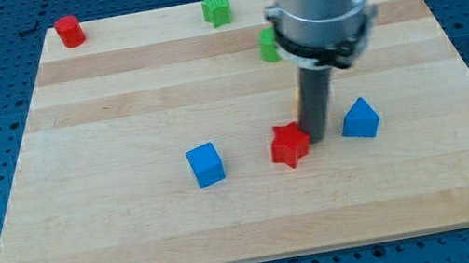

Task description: Push the red star slightly up

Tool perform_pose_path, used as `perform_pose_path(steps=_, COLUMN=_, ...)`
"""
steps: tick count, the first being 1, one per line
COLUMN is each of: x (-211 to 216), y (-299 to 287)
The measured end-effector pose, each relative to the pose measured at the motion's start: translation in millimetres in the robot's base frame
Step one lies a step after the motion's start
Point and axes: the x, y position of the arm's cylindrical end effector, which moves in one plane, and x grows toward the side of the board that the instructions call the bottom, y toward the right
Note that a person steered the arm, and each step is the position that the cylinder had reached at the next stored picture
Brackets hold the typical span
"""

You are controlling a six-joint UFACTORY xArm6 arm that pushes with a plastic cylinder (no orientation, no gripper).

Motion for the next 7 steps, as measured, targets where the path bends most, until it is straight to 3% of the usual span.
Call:
perform_pose_path(steps=1, x=-27, y=-42)
perform_pose_path(steps=2, x=-28, y=-47)
perform_pose_path(steps=3, x=-18, y=4)
perform_pose_path(steps=5, x=56, y=38)
perform_pose_path(steps=6, x=50, y=-6)
perform_pose_path(steps=7, x=17, y=-62)
